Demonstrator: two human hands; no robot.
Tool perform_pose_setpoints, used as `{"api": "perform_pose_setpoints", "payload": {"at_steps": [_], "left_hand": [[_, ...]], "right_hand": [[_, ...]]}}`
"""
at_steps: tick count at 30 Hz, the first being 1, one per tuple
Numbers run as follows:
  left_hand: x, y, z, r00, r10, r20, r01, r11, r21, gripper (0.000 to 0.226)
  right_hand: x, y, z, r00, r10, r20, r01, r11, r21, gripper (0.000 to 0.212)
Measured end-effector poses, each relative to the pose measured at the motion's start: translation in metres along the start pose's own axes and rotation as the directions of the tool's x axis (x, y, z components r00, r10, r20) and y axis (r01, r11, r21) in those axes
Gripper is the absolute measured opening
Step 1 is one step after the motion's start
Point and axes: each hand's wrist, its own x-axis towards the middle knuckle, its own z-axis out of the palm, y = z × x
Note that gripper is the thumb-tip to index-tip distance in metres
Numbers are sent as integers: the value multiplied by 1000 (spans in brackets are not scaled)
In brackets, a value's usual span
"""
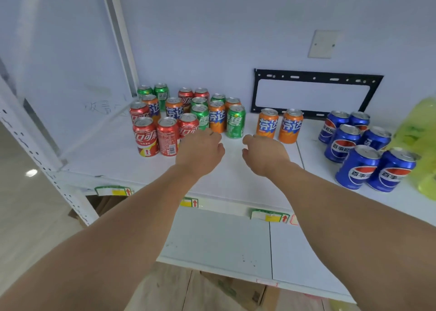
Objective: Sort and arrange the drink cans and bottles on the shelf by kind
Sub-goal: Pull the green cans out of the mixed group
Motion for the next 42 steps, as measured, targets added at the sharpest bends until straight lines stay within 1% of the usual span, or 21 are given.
{"api": "perform_pose_setpoints", "payload": {"at_steps": [4,6,8,10,13,15,17,20,22,24,25,27,29,30,35,37,39,42], "left_hand": [[33,-21,25,996,-78,41,78,997,-4,32],[50,-30,32,991,-127,51,128,992,-21,30],[66,-40,38,981,-187,44,190,980,-60,32],[80,-49,43,960,-272,69,277,957,-90,40],[95,-62,49,924,-346,163,361,930,-74,61],[105,-67,51,904,-366,221,384,922,-43,71],[112,-72,55,887,-384,256,404,914,-29,80],[117,-78,60,825,-407,392,442,897,3,92],[120,-82,62,783,-384,490,441,897,-1,102],[125,-87,59,738,-347,578,451,891,-41,113],[128,-90,56,714,-331,617,451,891,-44,114],[130,-95,51,678,-309,667,408,913,8,102],[132,-99,48,675,-289,679,354,934,46,88],[133,-100,47,675,-274,686,339,940,42,85],[136,-107,46,641,-221,735,338,941,-12,93],[136,-109,46,646,-221,731,356,934,-33,93],[140,-113,50,678,-225,700,385,920,-78,94],[150,-114,55,753,-199,627,397,898,-191,96]], "right_hand": [[51,6,20,999,24,-34,-19,990,143,36],[76,7,29,996,84,-36,-71,959,274,43],[98,7,37,984,174,-40,-141,894,424,58],[116,7,44,963,269,-18,-219,820,529,75],[136,6,54,933,357,46,-314,744,590,96],[147,6,60,914,398,77,-353,689,633,106],[158,5,65,898,424,118,-383,623,682,110],[169,0,71,875,457,157,-419,555,718,104],[175,-1,71,852,500,156,-439,522,731,93],[179,-2,71,830,533,161,-461,494,737,87],[179,-3,72,825,541,165,-470,493,732,85],[180,-6,72,827,538,163,-478,520,708,82],[180,-10,72,839,520,160,-475,558,680,78],[180,-12,72,842,515,159,-473,563,678,77],[173,-18,71,842,507,184,-445,461,768,67],[168,-20,69,849,498,180,-434,460,774,66],[166,-23,68,857,489,163,-416,468,780,66],[164,-26,64,862,481,159,-403,461,790,65]]}}
